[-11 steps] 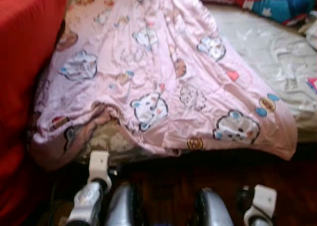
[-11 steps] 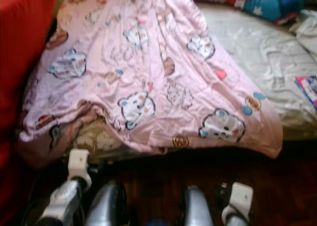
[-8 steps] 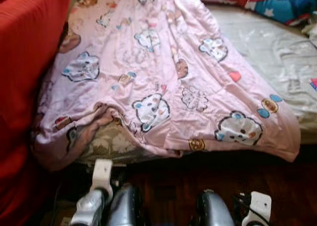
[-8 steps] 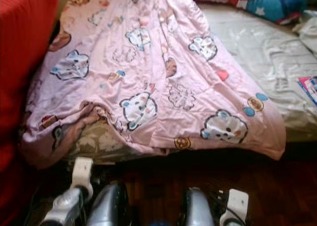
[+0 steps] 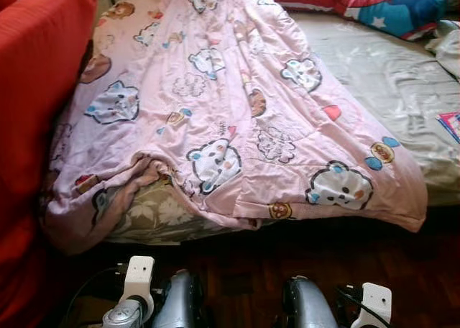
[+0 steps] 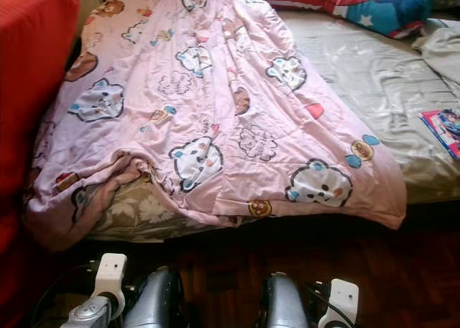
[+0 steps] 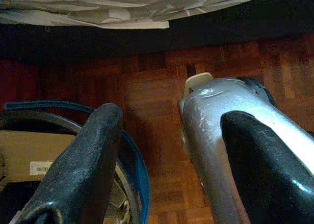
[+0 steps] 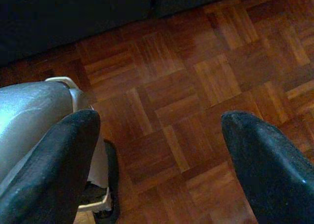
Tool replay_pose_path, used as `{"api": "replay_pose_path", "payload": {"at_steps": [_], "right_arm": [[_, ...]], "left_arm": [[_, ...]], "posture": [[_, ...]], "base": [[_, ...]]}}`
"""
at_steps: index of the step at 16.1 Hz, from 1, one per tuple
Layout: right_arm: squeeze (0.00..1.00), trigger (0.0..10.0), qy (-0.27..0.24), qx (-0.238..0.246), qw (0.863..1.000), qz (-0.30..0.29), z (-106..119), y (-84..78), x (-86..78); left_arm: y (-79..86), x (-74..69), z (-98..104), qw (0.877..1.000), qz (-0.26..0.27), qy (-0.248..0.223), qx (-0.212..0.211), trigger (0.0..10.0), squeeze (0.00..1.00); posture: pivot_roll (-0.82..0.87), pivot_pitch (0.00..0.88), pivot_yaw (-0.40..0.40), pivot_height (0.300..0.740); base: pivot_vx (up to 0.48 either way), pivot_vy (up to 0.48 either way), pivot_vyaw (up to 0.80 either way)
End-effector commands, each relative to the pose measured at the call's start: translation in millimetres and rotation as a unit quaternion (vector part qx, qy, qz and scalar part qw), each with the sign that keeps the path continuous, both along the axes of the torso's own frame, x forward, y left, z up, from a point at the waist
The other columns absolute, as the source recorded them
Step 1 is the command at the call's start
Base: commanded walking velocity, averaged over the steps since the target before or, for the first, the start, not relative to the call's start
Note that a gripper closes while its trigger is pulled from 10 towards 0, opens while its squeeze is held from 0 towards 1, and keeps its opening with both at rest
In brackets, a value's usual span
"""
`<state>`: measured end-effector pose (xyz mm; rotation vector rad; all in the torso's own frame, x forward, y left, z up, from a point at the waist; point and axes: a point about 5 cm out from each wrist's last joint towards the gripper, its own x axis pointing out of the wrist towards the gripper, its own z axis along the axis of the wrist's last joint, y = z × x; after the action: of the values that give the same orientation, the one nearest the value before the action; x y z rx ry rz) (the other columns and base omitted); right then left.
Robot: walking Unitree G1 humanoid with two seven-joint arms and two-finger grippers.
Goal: Clean up the room
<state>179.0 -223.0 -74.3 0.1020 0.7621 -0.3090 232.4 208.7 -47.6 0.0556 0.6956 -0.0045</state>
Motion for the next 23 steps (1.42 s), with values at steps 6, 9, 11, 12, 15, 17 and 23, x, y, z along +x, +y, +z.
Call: {"api": "replay_pose_path", "payload": {"at_steps": [6,9,11,12,15,17,23], "right_arm": [[0.00,10.0,0.034,0.027,0.999,0.005,-11.4,12.7,-16.3],[0.00,10.0,0.034,0.029,0.999,0.004,-11.4,12.7,-16.4],[0.00,10.0,0.033,0.030,0.999,0.003,-11.3,12.9,-16.1],[0.00,10.0,0.033,0.030,0.999,0.002,-11.2,12.9,-15.9],[0.00,10.0,0.034,0.030,0.999,0.000,-11.3,12.0,-16.2],[0.00,10.0,0.034,0.029,0.999,0.000,-11.2,11.4,-16.4],[0.00,10.0,0.031,0.024,0.999,0.009,-10.0,12.5,-13.1]], "left_arm": [[4.1,-21.4,-14.6,0.999,0.002,0.051,0.011,10.0,0.00],[3.8,-21.6,-14.7,0.999,0.003,0.050,0.011,10.0,0.00],[3.6,-22.3,-15.2,0.999,0.004,0.051,0.011,10.0,0.00],[3.4,-22.7,-15.5,0.999,0.004,0.051,0.011,10.0,0.00],[2.4,-23.1,-15.9,0.999,0.004,0.052,0.010,10.0,0.00],[1.8,-23.0,-16.0,0.999,0.004,0.052,0.010,10.0,0.00],[0.0,-21.8,-15.7,0.999,0.006,0.050,0.007,10.0,0.00]], "posture": [[0.05,0.161,0.023,0.687],[0.05,0.159,0.023,0.712],[0.06,0.148,0.022,0.732],[0.06,0.148,0.022,0.740],[0.06,0.140,0.019,0.740],[0.05,0.137,0.019,0.740],[0.06,0.148,0.014,0.740]], "base": [[0.000,0.000,0.00],[0.000,0.000,0.00],[0.000,0.000,0.00],[0.000,0.000,0.00],[0.000,0.000,0.00],[0.000,0.000,0.00],[0.000,0.000,0.00]]}}
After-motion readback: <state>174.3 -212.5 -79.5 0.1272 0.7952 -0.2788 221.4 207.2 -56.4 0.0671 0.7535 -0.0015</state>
